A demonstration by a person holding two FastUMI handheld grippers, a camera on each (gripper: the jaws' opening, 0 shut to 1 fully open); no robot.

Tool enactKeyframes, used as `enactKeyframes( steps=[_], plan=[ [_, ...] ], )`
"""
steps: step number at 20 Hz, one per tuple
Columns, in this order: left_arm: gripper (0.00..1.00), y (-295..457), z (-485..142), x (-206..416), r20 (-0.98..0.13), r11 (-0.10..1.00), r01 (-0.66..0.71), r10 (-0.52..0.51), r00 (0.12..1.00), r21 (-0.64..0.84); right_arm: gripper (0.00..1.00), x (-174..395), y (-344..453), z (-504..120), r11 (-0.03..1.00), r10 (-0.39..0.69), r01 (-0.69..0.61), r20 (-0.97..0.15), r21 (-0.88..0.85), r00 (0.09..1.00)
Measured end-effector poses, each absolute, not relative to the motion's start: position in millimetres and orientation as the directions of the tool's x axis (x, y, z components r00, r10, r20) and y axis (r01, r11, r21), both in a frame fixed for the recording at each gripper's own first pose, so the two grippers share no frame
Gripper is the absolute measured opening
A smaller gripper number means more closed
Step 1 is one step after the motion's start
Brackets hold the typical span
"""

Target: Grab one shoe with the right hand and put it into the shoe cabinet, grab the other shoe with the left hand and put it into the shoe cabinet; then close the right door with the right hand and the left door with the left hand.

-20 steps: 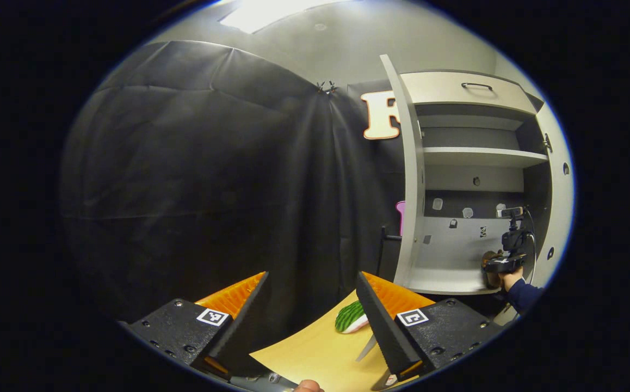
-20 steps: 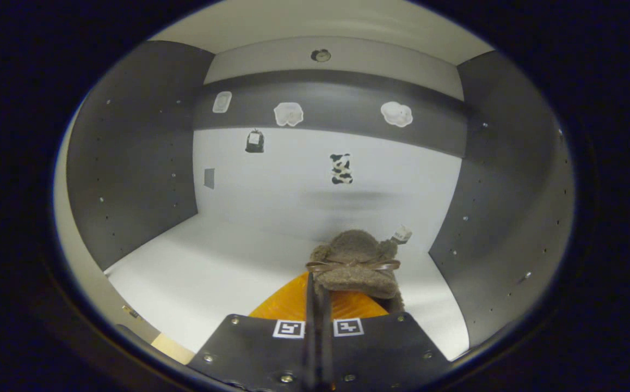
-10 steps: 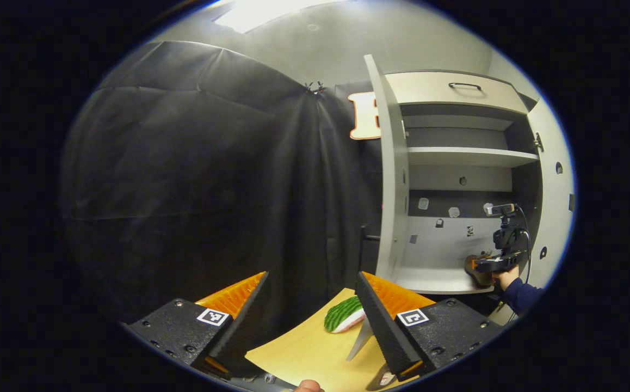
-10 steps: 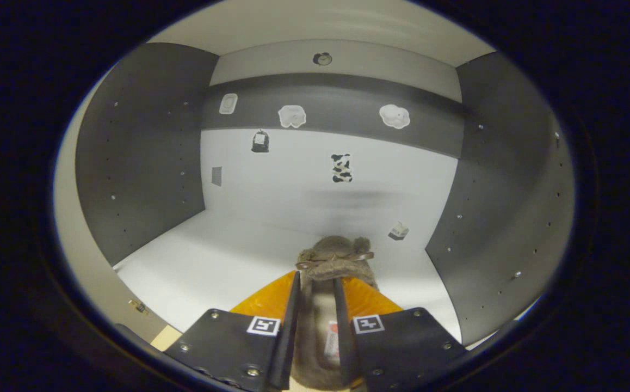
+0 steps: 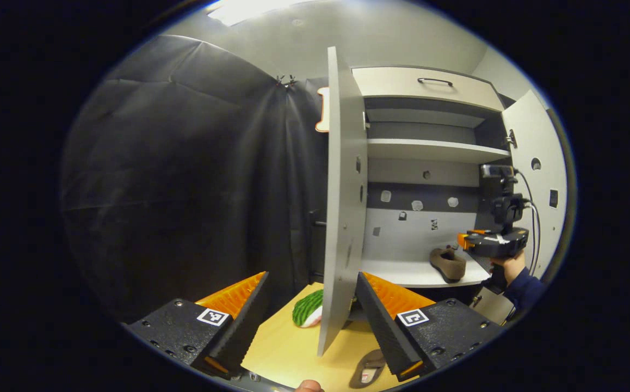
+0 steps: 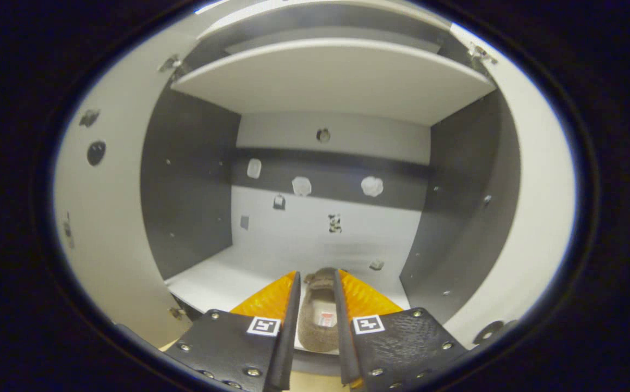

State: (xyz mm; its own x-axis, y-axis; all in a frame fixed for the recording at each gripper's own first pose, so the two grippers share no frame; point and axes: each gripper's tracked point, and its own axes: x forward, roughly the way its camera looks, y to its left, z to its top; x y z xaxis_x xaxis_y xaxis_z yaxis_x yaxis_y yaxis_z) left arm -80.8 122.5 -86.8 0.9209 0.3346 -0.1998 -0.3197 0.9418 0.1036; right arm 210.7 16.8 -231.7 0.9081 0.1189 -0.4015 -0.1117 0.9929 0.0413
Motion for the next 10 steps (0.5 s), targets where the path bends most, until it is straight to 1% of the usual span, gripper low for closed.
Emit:
enactKeyframes(
  steps=[2,3,4,5,9,10],
  plan=[
    [0.97,111.6,-100.2,-78.3,-0.229,0.954,-0.282,0.298,0.927,0.099,0.33,193.7,10.9,-193.1,0.993,0.119,-0.109,-0.346,0.047,0.931],
    [0.97,106.1,-107.5,-76.8,-0.244,0.96,-0.262,0.279,0.929,0.098,0.36,183.6,9.5,-176.4,0.992,0.122,-0.111,-0.323,0.053,0.938],
    [0.94,100.4,-116.1,-76.0,-0.259,0.966,-0.24,0.258,0.931,0.096,0.34,174.3,8.5,-160.5,0.991,0.129,-0.114,-0.31,0.067,0.942],
    [0.96,94.7,-126.9,-74.0,-0.279,0.973,-0.215,0.231,0.932,0.087,0.33,158.1,7.4,-145.3,0.989,0.139,-0.119,-0.299,0.084,0.944],
    [0.97,70.3,-188.3,-74.6,-0.417,0.992,-0.123,0.126,0.9,0.035,0.34,119.3,-6.4,-74.6,0.988,0.147,-0.131,-0.221,0.086,0.964],
    [0.97,65.2,-208.5,-77.0,-0.459,0.995,-0.101,0.099,0.883,0.02,0.32,109.2,-12.1,-57.3,0.989,0.142,-0.129,-0.2,0.079,0.969]
  ],
)
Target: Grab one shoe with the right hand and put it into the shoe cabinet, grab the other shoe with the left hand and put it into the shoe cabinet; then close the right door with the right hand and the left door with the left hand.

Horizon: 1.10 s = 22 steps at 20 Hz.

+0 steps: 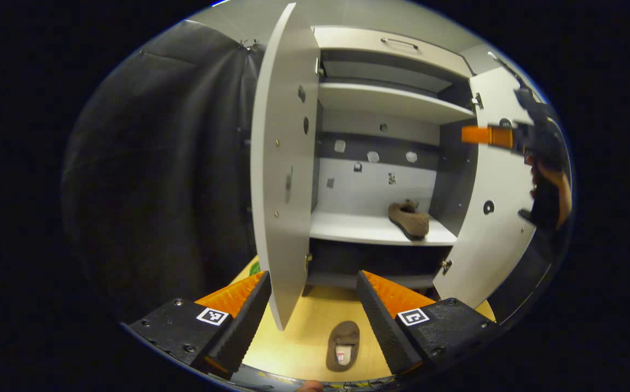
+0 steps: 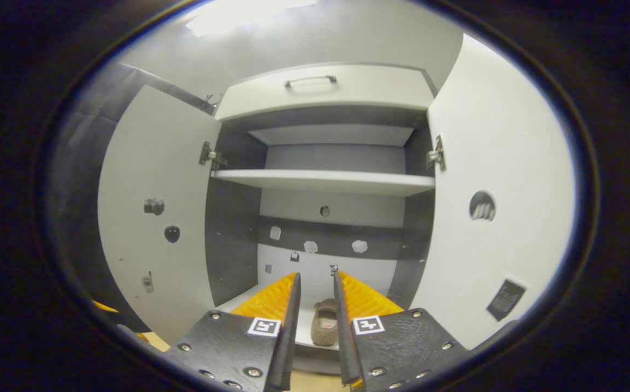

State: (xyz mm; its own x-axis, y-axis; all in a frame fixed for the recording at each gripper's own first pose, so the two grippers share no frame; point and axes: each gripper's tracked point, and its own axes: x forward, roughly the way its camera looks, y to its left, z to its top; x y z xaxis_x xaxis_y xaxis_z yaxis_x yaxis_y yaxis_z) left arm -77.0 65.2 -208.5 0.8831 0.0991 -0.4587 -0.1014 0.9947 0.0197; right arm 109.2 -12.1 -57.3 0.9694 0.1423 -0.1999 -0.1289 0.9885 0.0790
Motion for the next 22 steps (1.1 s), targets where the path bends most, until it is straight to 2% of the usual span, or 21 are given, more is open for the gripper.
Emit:
enactKeyframes(
  steps=[1,2,7,11,14,20,21,22],
  plan=[
    [0.94,59.1,-229.0,-79.2,-0.508,0.997,-0.081,0.071,0.858,0.003,0.34,97.8,-16.1,-42.3,0.989,0.139,-0.127,-0.18,0.076,0.974],
    [0.97,53.0,-250.6,-84.1,-0.557,0.998,-0.06,0.043,0.829,-0.013,0.36,87.1,-20.3,-28.6,0.989,0.136,-0.125,-0.165,0.078,0.977],
    [0.98,49.5,-360.1,-106.8,-0.745,1.0,0.016,-0.016,0.667,-0.007,0.32,40.9,-47.1,18.2,0.991,0.102,-0.09,-0.13,0.097,0.986],
    [0.98,47.2,-443.0,-124.0,-0.867,0.997,0.049,-0.072,0.493,-0.055,0.34,13.1,-69.0,37.3,0.995,0.052,-0.043,-0.102,0.094,0.993],
    [0.96,56.2,-477.0,-133.4,-0.926,0.998,0.033,-0.067,0.371,-0.059,0.34,-3.5,-82.3,40.8,0.998,0.008,-0.001,-0.102,0.066,0.995],
    [0.92,71.5,-524.0,-141.0,-0.975,0.998,0.017,-0.063,0.215,-0.061,0.34,-21.0,-98.2,36.9,0.999,-0.046,0.048,-0.123,0.015,0.991],
    [0.96,73.0,-528.3,-142.8,-0.978,0.997,0.011,-0.078,0.194,-0.078,0.34,-22.5,-100.7,35.3,0.998,-0.056,0.057,-0.126,0.005,0.99],
    [0.86,76.4,-532.3,-144.6,-0.98,0.996,-0.001,-0.093,0.176,-0.094,0.34,-23.3,-103.2,34.5,0.998,-0.066,0.066,-0.129,-0.002,0.989]
  ],
)
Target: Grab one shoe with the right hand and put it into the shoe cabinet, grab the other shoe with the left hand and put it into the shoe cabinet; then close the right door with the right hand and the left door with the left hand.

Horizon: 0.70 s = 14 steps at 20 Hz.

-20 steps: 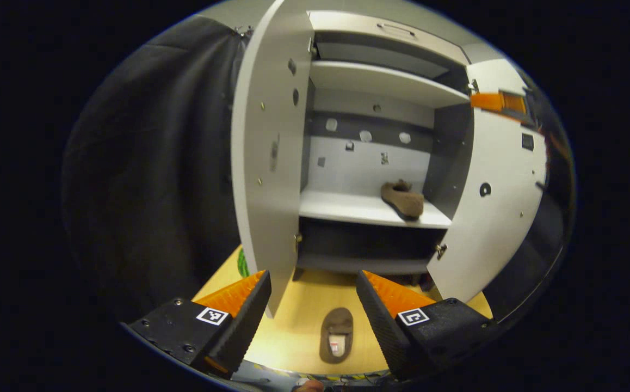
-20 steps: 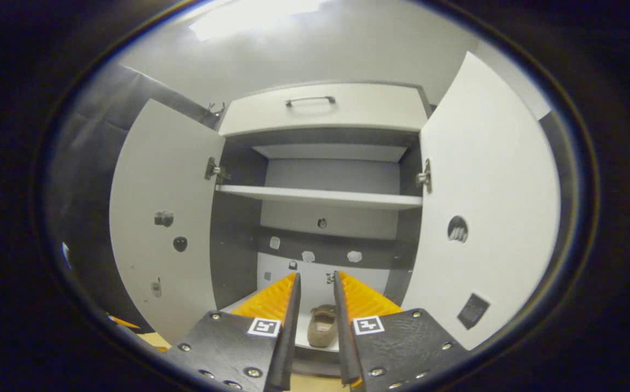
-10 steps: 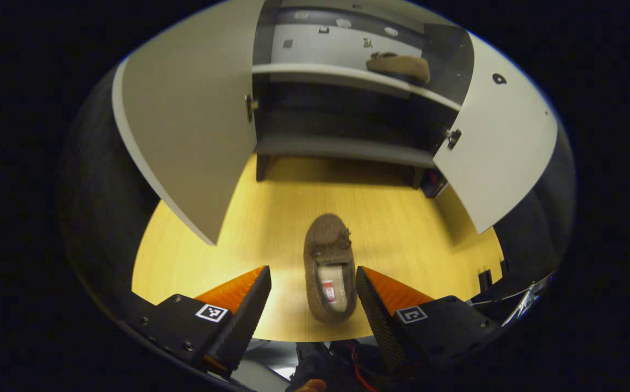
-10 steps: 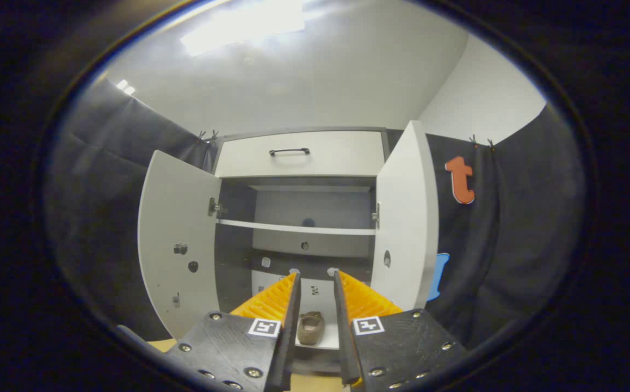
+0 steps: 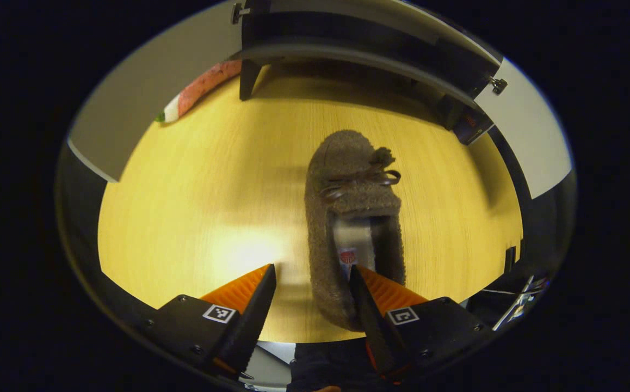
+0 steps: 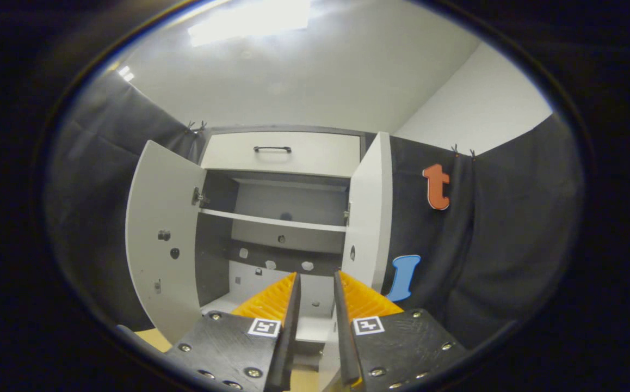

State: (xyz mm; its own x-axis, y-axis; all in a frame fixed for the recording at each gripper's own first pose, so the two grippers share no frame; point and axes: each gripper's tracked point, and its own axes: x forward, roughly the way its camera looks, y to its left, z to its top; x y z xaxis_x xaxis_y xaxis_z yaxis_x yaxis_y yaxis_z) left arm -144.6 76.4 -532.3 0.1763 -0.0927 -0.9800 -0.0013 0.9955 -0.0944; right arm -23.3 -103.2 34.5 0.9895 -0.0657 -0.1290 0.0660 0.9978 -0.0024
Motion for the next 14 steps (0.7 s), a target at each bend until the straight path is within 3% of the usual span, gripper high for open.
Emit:
enactKeyframes(
  steps=[1,3,4,5,9,12,14],
  plan=[
    [0.83,81.4,-533.7,-147.5,-0.982,0.994,-0.024,-0.103,0.158,-0.108,0.36,-24.4,-104.5,33.6,0.997,-0.072,0.072,-0.131,-0.007,0.989],
    [0.67,85.9,-527.3,-143.0,-0.978,0.984,-0.087,-0.141,0.155,-0.156,0.34,-26.1,-108.0,31.9,0.996,-0.086,0.085,-0.134,-0.015,0.987],
    [0.5,92.4,-525.5,-139.6,-0.979,0.981,-0.108,-0.144,0.148,-0.16,0.34,-27.0,-109.3,31.8,0.996,-0.093,0.091,-0.133,-0.02,0.987],
    [0.4,95.0,-526.1,-139.7,-0.979,0.98,-0.113,-0.149,0.139,-0.165,0.34,-27.2,-111.6,31.9,0.995,-0.101,0.098,-0.131,-0.025,0.986],
    [0.29,87.5,-530.2,-140.3,-0.976,0.969,-0.156,-0.175,0.128,-0.194,0.34,-28.4,-114.6,30.9,0.993,-0.114,0.112,-0.123,-0.023,0.986],
    [0.02,93.6,-527.1,-138.0,-0.976,0.966,-0.188,-0.148,0.157,-0.177,0.34,-27.1,-115.7,29.4,0.993,-0.116,0.115,-0.122,-0.015,0.986],
    [0.01,96.4,-523.8,-132.6,-0.976,0.968,-0.177,-0.148,0.16,-0.176,0.34,-27.0,-115.6,28.0,0.994,-0.113,0.113,-0.124,-0.01,0.986]
  ],
)
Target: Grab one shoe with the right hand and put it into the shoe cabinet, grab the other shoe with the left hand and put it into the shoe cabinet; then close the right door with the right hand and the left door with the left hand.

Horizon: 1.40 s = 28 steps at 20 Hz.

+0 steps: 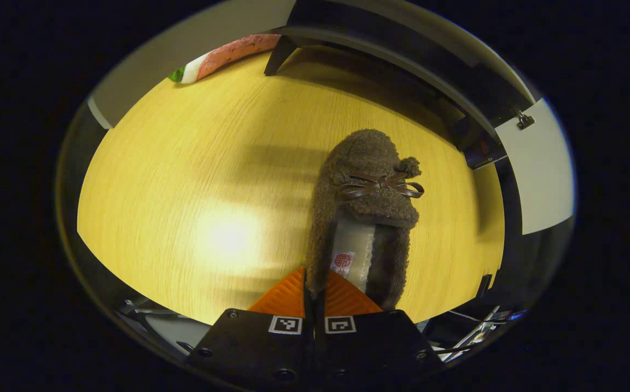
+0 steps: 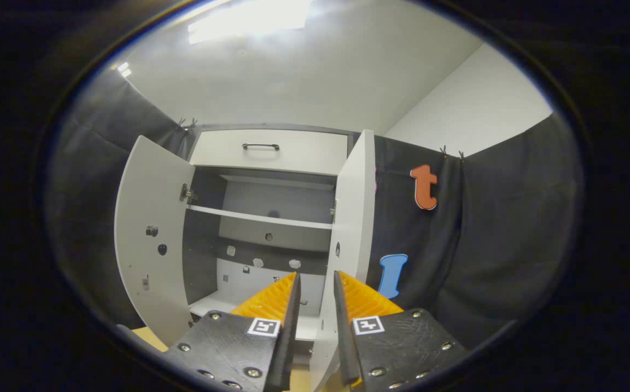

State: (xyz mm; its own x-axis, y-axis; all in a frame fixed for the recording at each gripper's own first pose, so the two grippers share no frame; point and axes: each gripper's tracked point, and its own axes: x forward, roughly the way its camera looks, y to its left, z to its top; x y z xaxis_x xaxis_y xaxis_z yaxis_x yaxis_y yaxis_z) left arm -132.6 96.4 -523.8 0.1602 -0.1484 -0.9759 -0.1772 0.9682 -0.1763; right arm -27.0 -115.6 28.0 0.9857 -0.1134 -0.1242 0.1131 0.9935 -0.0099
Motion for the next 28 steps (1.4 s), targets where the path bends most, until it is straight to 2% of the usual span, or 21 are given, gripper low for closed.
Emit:
enactKeyframes(
  steps=[4,7,11,16,21,22,23,28],
  plan=[
    [0.01,109.2,-511.2,-122.8,-0.954,0.964,-0.159,-0.169,0.249,-0.213,0.34,-22.9,-112.7,23.2,0.994,-0.108,0.11,-0.128,0.005,0.986],
    [0.01,117.8,-490.2,-103.1,-0.92,0.965,-0.126,-0.174,0.35,-0.23,0.34,-20.7,-107.3,19.4,0.995,-0.091,0.095,-0.131,0.029,0.987],
    [0.01,129.8,-467.2,-91.2,-0.844,0.963,-0.064,-0.196,0.498,-0.262,0.34,-20.4,-105.1,20.1,0.995,-0.083,0.089,-0.121,0.044,0.989],
    [0.01,137.2,-465.9,-81.8,-0.734,0.949,-0.003,-0.242,0.634,-0.315,0.34,-21.8,-111.6,22.0,0.993,-0.093,0.1,-0.112,0.057,0.989],
    [0.01,138.8,-463.6,-75.4,-0.641,0.937,0.037,-0.266,0.72,-0.347,0.34,-25.1,-123.3,27.2,0.991,-0.114,0.12,-0.093,0.057,0.989],
    [0.03,139.7,-463.6,-75.4,-0.627,0.937,0.043,-0.265,0.733,-0.347,0.33,-25.9,-125.9,28.5,0.99,-0.12,0.125,-0.088,0.057,0.989],
    [0.01,140.5,-462.3,-76.3,-0.614,0.937,0.048,-0.266,0.744,-0.347,0.34,-25.8,-129.1,29.1,0.99,-0.127,0.132,-0.086,0.056,0.988],
    [0.01,140.9,-463.8,-75.2,-0.572,0.931,0.055,-0.268,0.775,-0.361,0.34,-28.9,-139.0,31.6,0.987,-0.14,0.145,-0.071,0.065,0.988]
  ],
)
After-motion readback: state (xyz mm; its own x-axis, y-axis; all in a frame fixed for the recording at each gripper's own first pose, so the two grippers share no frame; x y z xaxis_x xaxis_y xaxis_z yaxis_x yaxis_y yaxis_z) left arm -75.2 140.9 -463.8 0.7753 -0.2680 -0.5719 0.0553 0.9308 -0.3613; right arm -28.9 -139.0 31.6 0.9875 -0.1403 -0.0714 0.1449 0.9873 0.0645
